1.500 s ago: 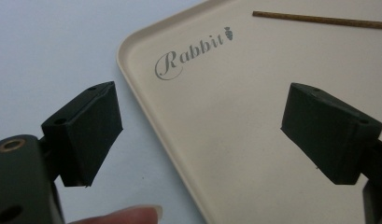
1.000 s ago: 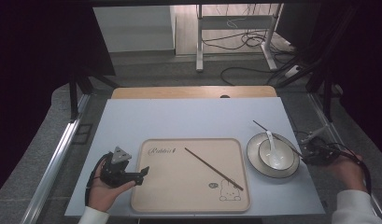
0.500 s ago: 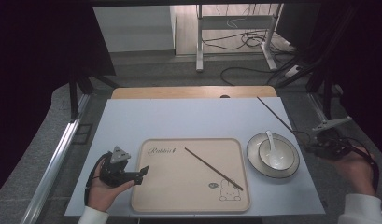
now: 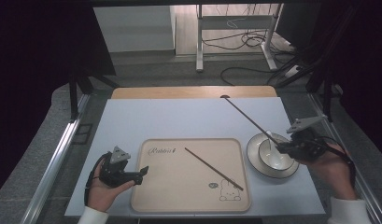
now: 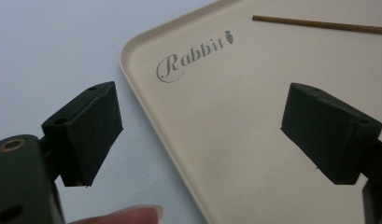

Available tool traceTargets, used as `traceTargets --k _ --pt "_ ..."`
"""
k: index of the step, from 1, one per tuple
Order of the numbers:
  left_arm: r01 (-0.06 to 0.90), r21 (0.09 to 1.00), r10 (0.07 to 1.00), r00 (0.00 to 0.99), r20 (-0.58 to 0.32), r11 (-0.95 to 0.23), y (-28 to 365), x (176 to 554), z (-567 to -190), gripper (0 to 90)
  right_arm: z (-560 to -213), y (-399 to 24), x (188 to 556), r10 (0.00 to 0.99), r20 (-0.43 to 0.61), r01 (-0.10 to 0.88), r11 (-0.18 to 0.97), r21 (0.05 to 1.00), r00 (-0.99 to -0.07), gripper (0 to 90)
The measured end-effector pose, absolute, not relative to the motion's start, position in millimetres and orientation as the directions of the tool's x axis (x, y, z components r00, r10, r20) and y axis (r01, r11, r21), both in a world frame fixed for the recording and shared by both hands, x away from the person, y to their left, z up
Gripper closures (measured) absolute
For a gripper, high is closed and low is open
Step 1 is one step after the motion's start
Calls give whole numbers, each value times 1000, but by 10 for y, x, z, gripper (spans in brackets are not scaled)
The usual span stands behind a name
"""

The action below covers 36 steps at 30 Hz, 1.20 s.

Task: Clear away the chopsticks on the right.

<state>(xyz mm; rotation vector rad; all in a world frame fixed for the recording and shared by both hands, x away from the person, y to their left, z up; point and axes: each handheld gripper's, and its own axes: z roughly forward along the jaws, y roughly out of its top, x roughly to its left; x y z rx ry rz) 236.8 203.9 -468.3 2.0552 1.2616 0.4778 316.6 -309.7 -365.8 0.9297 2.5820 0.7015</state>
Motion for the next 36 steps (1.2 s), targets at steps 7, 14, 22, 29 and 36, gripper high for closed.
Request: traceTargets --k 7,14,22,29,36 --pt "638 705 883 467 -35 -309 2032 2365 -4682 124 -3799 -2757 3117 599 -107 479 723 499 -793 836" --pt "638 705 884 467 -35 -309 2039 2366 -4683 124 -4027 -2458 3101 553 -84 467 767 440 -829 836" --pt "640 703 883 469 -34 -312 2035 2365 -4683 124 -4306 -2268 3126 530 -60 474 798 372 -846 835" --pt "641 701 882 470 -36 -313 2031 2363 -4683 124 -4580 -2126 3158 506 -43 471 828 305 -861 835" --pt "642 700 882 469 -38 -312 2033 2364 -4685 124 -4736 -2062 3170 500 -42 475 844 250 -865 834"
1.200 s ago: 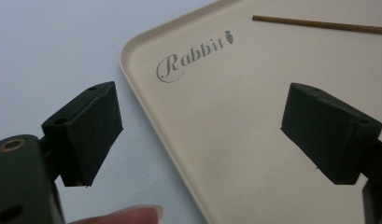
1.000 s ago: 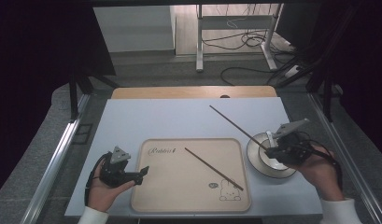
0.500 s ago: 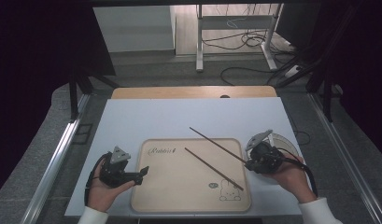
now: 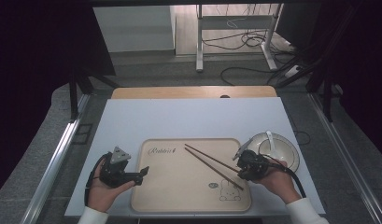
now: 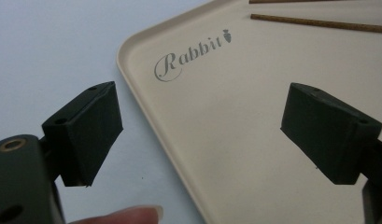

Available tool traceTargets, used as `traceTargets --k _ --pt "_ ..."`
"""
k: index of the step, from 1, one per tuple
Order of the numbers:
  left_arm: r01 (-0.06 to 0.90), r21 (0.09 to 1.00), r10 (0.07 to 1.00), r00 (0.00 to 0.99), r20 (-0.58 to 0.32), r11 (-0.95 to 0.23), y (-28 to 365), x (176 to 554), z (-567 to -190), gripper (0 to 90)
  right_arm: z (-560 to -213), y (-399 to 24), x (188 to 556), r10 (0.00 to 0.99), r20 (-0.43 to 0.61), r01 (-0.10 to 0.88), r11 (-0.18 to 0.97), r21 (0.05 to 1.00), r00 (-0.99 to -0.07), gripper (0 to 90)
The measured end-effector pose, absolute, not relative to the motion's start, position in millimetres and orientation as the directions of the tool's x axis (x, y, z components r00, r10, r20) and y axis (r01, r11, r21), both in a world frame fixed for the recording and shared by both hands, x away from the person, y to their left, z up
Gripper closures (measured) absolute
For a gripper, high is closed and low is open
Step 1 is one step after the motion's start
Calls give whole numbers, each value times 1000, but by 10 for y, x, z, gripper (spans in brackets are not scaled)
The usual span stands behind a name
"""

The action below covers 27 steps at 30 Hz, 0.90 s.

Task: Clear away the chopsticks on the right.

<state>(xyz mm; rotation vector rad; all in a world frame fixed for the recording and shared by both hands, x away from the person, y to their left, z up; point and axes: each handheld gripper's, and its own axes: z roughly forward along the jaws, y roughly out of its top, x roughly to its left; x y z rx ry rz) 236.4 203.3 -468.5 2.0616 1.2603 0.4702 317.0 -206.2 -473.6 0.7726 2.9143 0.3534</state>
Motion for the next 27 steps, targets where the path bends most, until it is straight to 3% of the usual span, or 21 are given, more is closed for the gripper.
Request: traceTargets --k 13,18,27 --pt "643 699 883 468 -37 -312 2037 2369 -4690 124 -4846 -1980 3148 488 -37 472 858 204 -872 822" --pt "642 702 884 466 -36 -310 2042 2361 -4683 124 -4773 -1989 3123 490 -37 468 850 242 -871 630" --pt "646 698 884 466 -42 -309 2057 2371 -4686 124 -4417 -1926 3125 545 -56 458 752 474 -836 402"
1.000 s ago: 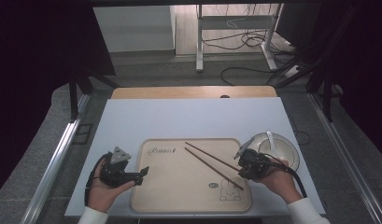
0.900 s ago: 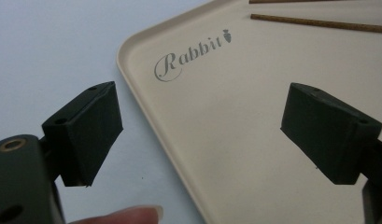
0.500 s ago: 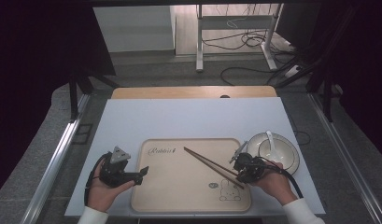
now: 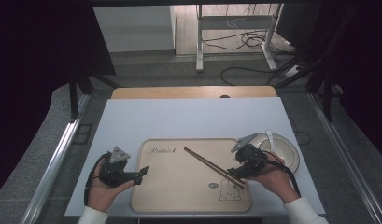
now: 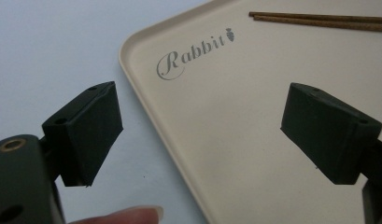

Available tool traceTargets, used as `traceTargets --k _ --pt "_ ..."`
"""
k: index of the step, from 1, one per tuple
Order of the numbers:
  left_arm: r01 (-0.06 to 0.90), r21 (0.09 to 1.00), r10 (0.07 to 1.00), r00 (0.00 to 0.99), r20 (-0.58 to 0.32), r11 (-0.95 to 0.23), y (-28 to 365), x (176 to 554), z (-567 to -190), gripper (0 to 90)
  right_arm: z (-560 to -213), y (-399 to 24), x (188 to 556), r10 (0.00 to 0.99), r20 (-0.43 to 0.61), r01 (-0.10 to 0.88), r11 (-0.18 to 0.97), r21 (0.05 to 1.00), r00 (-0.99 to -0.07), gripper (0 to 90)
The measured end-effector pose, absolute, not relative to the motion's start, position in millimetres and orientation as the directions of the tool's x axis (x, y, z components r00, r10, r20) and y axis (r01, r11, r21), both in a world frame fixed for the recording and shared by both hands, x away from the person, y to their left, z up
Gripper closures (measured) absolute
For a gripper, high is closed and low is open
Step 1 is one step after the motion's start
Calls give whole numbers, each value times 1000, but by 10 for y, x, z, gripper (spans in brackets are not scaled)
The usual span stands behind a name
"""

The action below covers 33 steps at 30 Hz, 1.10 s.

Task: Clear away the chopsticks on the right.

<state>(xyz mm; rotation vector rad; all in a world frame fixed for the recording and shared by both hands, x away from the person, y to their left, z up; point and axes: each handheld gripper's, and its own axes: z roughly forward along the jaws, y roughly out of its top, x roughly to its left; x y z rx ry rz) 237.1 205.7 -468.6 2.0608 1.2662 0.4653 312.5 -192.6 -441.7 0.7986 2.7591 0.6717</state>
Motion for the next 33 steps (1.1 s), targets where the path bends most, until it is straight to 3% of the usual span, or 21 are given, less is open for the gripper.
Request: traceTargets --k 4,8,12,18,22,33 --pt "641 706 884 466 -46 -301 2062 2360 -4667 124 -4334 -1704 3176 531 -16 441 720 535 -847 353" --pt "643 707 886 461 -50 -295 2072 2357 -4673 120 -4352 -1413 3322 499 37 437 719 540 -866 353" --pt "643 711 887 457 -58 -285 2095 2356 -4670 119 -4475 -1130 3552 477 114 464 727 507 -872 446" --pt "644 710 884 463 -64 -285 2097 2360 -4676 119 -4707 -795 3838 471 153 486 751 448 -869 742" --pt "643 710 883 465 -66 -286 2099 2363 -4679 119 -4816 -630 3923 454 149 472 777 417 -878 875" --pt "645 706 880 470 -64 -292 2087 2373 -4692 121 -4994 -545 4077 471 166 497 780 380 -866 894"
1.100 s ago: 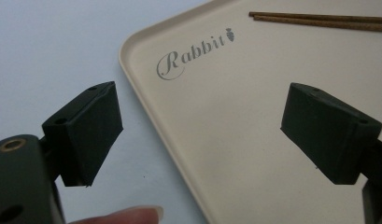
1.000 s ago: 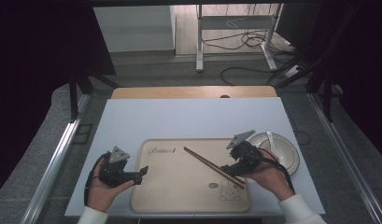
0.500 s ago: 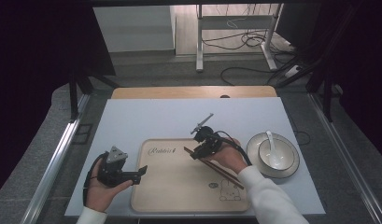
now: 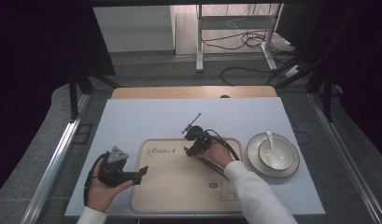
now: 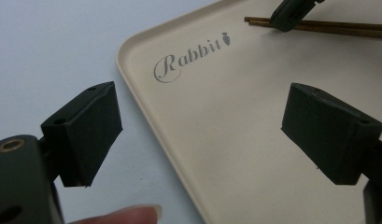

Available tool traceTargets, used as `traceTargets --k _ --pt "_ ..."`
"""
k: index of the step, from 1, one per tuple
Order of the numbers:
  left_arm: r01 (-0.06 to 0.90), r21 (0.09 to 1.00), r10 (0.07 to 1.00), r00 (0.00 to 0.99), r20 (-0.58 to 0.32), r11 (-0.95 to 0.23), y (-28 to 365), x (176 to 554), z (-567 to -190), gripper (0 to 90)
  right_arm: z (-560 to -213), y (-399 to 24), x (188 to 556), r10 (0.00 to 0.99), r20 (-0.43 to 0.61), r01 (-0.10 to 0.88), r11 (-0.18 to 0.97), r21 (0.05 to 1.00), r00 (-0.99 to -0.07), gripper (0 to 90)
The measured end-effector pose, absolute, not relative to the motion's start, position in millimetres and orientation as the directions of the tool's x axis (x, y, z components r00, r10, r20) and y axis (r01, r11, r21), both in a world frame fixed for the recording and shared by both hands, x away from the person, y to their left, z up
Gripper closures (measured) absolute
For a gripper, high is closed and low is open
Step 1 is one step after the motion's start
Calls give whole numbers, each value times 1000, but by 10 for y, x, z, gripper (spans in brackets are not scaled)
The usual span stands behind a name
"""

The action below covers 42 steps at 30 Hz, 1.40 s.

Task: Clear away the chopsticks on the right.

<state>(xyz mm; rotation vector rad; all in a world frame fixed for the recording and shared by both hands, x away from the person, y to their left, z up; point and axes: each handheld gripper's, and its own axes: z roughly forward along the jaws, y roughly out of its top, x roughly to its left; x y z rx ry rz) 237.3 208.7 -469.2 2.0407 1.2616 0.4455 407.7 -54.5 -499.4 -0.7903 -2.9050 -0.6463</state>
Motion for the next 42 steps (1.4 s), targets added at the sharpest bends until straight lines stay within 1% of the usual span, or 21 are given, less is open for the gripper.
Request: traceTargets --k 8,10,14,17,22,25,34,42 --pt "646 706 882 467 -64 -291 2104 2373 -4695 121 -5011 -611 4158 511 150 527 762 377 -846 894" --pt "646 706 882 468 -63 -292 2104 2374 -4696 121 -5008 -605 4145 504 167 527 757 386 -847 894" --pt "645 706 882 468 -62 -293 2102 2375 -4691 121 -5030 -548 4108 491 149 508 773 380 -858 894" --pt "645 706 881 468 -62 -292 2104 2370 -4690 121 -5032 -586 4145 529 128 535 757 375 -839 894" --pt "646 705 883 465 -62 -291 2117 2369 -4693 121 -4999 -746 4242 599 71 582 733 353 -798 895" --pt "646 706 883 464 -62 -290 2118 2370 -4692 122 -4985 -853 4268 630 66 611 713 344 -774 894" --pt "648 702 881 469 -63 -295 2103 2379 -4701 122 -4940 -1235 4273 704 -20 667 681 302 -710 895" --pt "647 702 881 470 -59 -298 2098 2378 -4697 121 -4916 -1470 4274 752 -91 711 650 267 -653 895"
